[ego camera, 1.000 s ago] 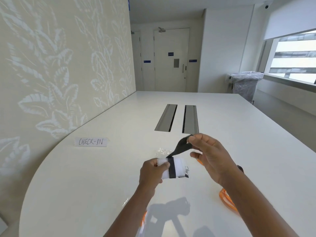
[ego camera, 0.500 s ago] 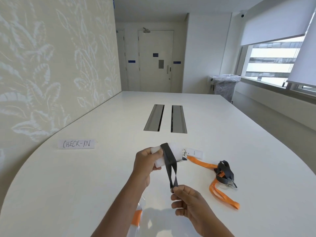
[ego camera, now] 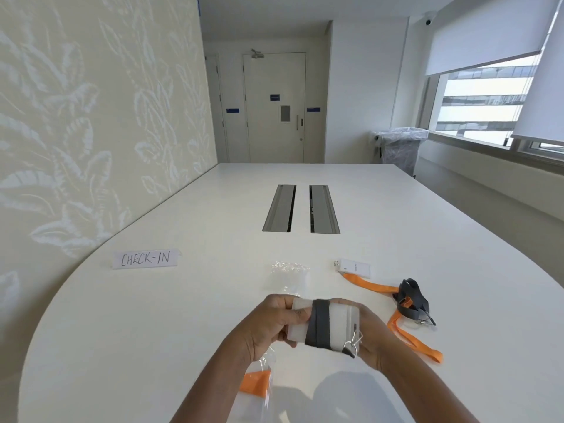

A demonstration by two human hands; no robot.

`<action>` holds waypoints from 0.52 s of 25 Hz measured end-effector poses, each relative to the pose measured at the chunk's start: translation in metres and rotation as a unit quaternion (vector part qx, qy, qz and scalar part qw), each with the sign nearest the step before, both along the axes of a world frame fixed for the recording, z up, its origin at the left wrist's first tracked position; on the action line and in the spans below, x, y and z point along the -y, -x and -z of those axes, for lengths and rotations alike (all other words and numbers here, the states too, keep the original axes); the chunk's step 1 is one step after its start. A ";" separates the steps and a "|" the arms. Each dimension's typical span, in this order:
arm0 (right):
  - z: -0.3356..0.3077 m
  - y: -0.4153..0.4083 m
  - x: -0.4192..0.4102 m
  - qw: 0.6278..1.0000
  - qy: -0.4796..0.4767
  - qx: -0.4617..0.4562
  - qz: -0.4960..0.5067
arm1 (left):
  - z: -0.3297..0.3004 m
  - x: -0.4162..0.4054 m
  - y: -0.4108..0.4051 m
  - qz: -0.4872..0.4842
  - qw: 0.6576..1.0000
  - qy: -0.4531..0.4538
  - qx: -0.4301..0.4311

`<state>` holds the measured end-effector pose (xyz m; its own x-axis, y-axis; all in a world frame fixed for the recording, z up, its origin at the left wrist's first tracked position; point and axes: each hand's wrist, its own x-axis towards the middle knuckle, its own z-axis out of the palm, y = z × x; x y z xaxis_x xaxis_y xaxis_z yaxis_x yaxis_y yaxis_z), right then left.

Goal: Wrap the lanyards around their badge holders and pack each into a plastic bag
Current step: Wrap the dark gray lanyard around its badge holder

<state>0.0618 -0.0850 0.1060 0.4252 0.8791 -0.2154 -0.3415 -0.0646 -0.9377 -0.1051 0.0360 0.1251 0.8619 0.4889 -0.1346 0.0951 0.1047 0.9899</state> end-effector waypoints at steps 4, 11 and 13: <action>-0.011 -0.010 -0.008 0.990 0.007 0.098 -0.105 | 0.003 -0.008 0.009 0.018 0.998 -0.039 -0.048; -0.004 -0.011 -0.017 0.973 -0.008 0.200 -0.113 | 0.016 -0.017 0.008 -0.050 0.987 -0.123 -0.088; -0.005 -0.006 -0.017 0.964 -0.001 0.256 -0.073 | 0.018 -0.015 0.004 -0.073 0.985 -0.136 -0.082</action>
<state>0.0678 -0.0679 0.1105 0.3467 0.9379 -0.0097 0.1781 -0.0760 -0.9811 -0.1095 0.0511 0.1071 0.7572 0.6435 -0.1122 0.2590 -0.1382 0.9559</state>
